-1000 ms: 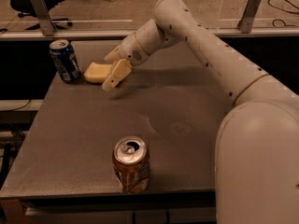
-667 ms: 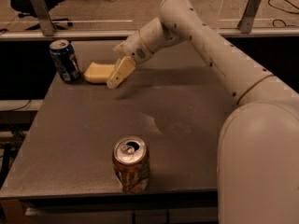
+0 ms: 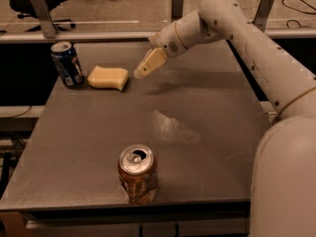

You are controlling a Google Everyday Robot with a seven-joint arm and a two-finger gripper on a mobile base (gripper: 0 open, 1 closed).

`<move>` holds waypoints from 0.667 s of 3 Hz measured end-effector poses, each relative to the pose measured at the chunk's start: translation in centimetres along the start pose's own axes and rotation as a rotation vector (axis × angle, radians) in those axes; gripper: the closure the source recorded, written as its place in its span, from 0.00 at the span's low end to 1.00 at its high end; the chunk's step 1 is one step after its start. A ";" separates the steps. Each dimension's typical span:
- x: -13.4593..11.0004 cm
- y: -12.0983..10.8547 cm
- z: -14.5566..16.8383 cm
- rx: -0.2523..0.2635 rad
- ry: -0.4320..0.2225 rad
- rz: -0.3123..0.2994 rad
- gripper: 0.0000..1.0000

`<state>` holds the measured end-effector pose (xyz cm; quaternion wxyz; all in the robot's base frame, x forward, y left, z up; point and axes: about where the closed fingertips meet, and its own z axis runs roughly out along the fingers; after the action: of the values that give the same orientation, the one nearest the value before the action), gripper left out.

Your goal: Move sponge near pepsi can

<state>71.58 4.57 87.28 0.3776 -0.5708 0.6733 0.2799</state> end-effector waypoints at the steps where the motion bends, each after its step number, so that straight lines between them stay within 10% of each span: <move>1: 0.6 -3.1 -6.3 0.191 -0.021 0.022 0.00; 2: -0.2 -4.8 -16.0 0.454 -0.066 0.009 0.00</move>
Offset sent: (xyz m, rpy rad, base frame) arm 0.0019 -0.2295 0.1636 0.0578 -0.4326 -0.5971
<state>73.30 -9.18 96.60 0.5168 -0.4588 0.7088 0.1413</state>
